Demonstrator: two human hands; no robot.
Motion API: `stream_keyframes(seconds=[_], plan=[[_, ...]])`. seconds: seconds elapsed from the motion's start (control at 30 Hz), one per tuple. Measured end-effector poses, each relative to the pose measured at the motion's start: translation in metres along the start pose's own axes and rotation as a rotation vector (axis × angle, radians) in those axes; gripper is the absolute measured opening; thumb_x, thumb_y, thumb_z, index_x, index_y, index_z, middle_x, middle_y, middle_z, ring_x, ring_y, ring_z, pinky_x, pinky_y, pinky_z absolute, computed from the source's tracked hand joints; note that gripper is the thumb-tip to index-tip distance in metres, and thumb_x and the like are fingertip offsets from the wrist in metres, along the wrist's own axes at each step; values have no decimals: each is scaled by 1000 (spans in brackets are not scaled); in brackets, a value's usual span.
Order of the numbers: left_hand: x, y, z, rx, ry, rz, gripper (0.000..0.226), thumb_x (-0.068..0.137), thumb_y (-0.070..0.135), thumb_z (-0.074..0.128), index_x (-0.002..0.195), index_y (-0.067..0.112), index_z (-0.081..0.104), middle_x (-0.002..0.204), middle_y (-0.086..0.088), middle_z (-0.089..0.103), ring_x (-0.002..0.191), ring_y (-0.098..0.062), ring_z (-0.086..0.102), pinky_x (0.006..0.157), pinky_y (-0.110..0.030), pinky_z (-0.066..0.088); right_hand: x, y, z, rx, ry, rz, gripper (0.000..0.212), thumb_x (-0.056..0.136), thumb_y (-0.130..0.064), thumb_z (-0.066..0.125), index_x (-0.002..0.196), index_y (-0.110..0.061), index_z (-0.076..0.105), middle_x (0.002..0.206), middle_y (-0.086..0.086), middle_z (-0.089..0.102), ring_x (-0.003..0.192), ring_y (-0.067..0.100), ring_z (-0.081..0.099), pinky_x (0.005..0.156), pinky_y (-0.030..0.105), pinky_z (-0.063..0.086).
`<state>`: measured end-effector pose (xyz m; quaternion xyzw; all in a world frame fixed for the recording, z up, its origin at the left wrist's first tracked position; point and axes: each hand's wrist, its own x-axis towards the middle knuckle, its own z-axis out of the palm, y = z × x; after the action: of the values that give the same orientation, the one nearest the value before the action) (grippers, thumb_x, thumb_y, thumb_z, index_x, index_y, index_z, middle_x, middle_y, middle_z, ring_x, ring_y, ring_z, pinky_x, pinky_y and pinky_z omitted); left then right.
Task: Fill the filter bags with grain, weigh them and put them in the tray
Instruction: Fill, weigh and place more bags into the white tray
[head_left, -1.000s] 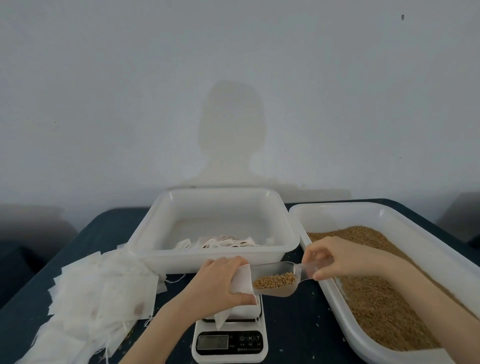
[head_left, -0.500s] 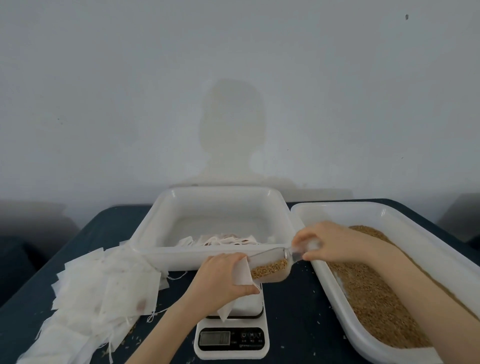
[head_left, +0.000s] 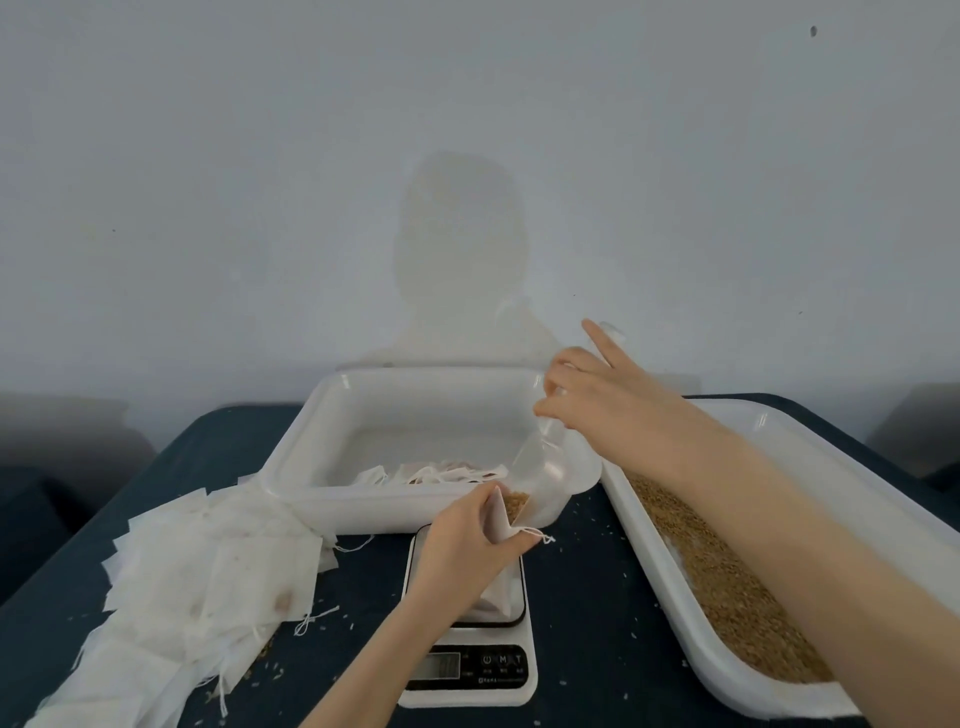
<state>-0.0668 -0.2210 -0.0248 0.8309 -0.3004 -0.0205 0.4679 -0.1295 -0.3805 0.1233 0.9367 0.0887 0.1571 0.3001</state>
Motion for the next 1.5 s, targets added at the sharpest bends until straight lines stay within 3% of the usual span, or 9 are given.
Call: stream_keyframes(seconds=[0.17,0.4,0.53,0.67,0.87,0.97,1.13,1.33,1.5], plan=[[2,8,6,-84,15,-18,40,73,43,77,97,18,57,80,5,60,71,6,50,63,-9,38,15,-8,-30,-119,6,-47,54,82,13,34,116,-17,62,109,3,55,128,28,34,107,47,-26],[2,13,7,-104,39,-15,45,76,46,73,102,14,56,96,-6,63,87,-23,56,75,-37,48,26,-19,-53,-156,13,-71,46,86,14,32,109,-11,63,100,5,56,120,29,38,109,54,-23],[2,13,4,-139,22,-2,48,75,46,75,101,10,56,94,-10,61,77,-25,52,70,-37,46,25,-19,-52,-171,34,-77,45,85,14,34,108,-12,63,95,4,53,114,29,39,103,54,-28],[4,7,-3,-151,15,-5,34,74,43,78,96,31,56,92,-5,61,79,-18,55,71,-27,46,15,-7,-42,-112,5,-26,57,80,14,34,115,-20,62,100,1,55,110,23,41,104,51,-29],[7,-1,-11,-147,14,-13,37,73,33,82,95,43,54,84,12,60,76,-4,55,73,-20,48,-8,17,-19,150,-155,74,40,99,-15,49,133,-36,50,121,-7,53,123,15,40,118,44,4],[8,-3,-14,-148,21,9,41,72,29,83,105,34,60,82,12,58,64,4,50,63,-10,41,-23,26,-8,308,-220,101,36,99,-27,51,134,-38,49,121,-12,52,117,10,43,93,25,30],[7,-3,-16,-56,3,78,47,69,28,84,111,25,63,83,18,59,67,4,51,63,-9,39,-54,41,22,527,-260,195,30,97,-31,53,125,-43,54,115,-21,51,114,1,43,79,22,34],[5,-6,-20,20,-19,126,50,68,30,85,112,29,62,86,29,54,78,17,51,69,0,37,-89,61,46,690,-259,284,30,96,-31,55,118,-51,50,109,-33,46,107,-5,44,97,29,40],[6,-13,-25,-54,27,123,27,73,18,81,93,23,64,71,27,57,71,13,51,63,-4,37,-128,80,74,746,-245,459,34,93,-27,58,124,-38,53,107,-18,54,98,2,53,83,21,39]])
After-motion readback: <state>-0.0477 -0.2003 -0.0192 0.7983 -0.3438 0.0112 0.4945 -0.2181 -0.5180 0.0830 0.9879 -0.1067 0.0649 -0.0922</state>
